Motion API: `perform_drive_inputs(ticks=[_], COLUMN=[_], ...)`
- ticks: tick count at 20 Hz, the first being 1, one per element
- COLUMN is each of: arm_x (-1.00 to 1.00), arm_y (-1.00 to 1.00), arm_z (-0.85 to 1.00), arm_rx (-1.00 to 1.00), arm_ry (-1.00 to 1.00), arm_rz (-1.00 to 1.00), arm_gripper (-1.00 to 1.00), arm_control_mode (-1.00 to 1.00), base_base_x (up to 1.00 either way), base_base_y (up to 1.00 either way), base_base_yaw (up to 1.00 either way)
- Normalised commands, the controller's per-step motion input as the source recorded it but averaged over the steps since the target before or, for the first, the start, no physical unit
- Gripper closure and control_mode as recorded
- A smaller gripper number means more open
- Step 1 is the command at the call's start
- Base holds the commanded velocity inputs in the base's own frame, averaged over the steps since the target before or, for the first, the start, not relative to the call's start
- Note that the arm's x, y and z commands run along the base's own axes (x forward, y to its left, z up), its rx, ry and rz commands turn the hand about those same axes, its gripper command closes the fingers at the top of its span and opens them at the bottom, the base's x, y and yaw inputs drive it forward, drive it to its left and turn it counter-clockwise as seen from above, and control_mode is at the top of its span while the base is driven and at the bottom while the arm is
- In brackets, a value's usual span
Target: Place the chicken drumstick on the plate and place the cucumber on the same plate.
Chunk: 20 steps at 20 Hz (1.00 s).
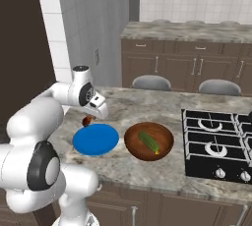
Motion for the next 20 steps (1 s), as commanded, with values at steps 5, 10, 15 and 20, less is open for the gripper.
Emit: perform_drive_inputs(ticks=[5, 10, 15, 20], arm_x=[0.1, -0.01, -0.02, 0.0], arm_y=[0.42, 0.17, 0.0, 0.0], arm_z=[-0.33, -0.37, -0.37, -0.31], arm_rx=[0.0, 0.0, 0.0, 0.0], arm_ry=[0.0, 0.02, 0.05, 0.07], arm_rz=[0.0, 0.0, 0.0, 0.0], arm_gripper=[1.0, 1.0, 1.0, 1.0], arm_control_mode=[-1.0, -1.0, -1.0, -1.0], base_base_x=[0.0, 0.0, 0.0, 0.0], base_base_y=[0.0, 0.0, 0.0, 0.0], base_base_yaw=[0.0, 0.0, 0.0, 0.0])
